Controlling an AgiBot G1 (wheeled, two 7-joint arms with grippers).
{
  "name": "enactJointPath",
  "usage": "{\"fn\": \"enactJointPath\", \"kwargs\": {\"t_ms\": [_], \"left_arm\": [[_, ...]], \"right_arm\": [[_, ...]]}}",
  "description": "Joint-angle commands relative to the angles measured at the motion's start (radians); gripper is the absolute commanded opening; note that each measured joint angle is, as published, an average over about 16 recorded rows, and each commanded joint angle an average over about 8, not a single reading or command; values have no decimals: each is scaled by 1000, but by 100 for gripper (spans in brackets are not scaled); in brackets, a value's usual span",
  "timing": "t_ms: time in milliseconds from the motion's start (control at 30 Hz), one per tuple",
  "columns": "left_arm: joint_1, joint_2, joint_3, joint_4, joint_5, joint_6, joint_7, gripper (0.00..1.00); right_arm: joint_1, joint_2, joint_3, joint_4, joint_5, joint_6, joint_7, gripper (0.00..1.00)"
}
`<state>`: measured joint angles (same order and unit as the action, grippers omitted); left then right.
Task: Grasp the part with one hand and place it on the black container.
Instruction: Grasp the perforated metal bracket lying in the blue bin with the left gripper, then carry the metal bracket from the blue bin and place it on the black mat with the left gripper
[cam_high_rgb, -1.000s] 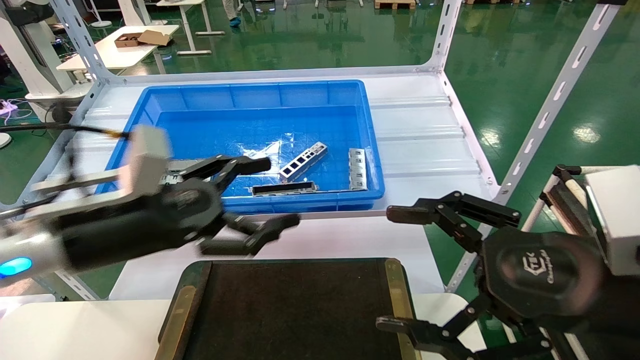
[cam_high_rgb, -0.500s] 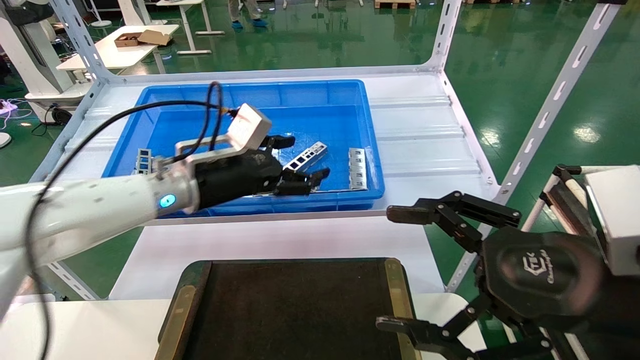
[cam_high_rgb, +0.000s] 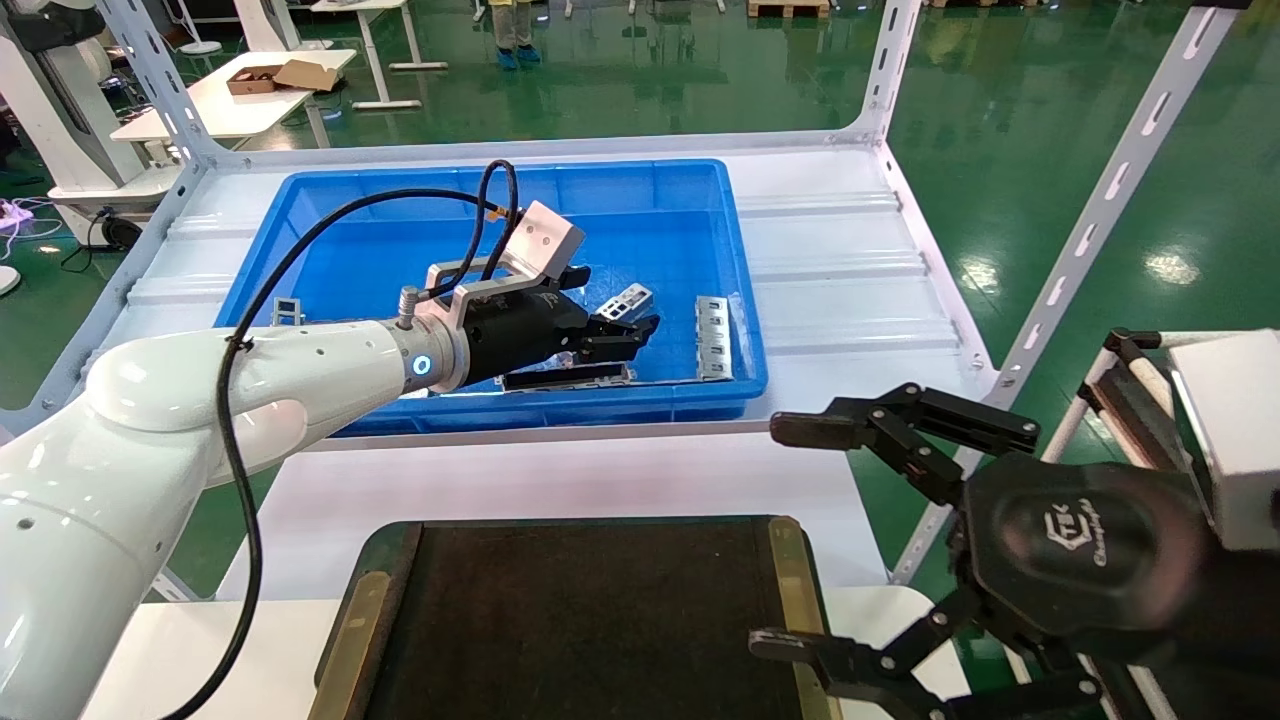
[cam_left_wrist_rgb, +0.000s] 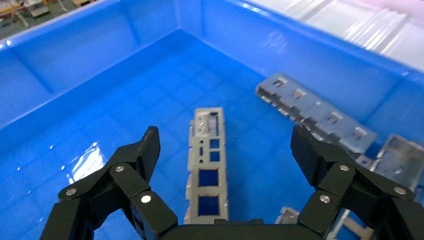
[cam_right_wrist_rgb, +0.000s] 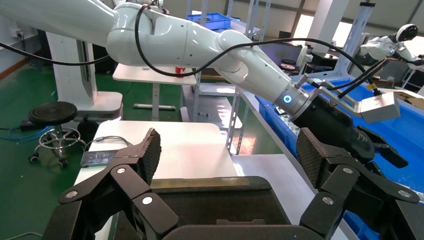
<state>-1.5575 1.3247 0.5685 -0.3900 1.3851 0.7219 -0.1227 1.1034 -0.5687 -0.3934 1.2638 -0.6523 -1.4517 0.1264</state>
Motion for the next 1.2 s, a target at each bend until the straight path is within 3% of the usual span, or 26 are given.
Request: {"fn": "enactJointPath", "kwargs": {"t_ms": [33,567,1200], "left_arm": [[-16,16,-1,46,-2,-9,19,0],[-45,26,18,178,-48,-3,99,0],[-42,31,44,203,-113,-30,114,0]], "right_arm": [[0,0,0,0,0,0,0,0],[0,0,0,0,0,0,0,0],[0,0,0,0,0,0,0,0]]}}
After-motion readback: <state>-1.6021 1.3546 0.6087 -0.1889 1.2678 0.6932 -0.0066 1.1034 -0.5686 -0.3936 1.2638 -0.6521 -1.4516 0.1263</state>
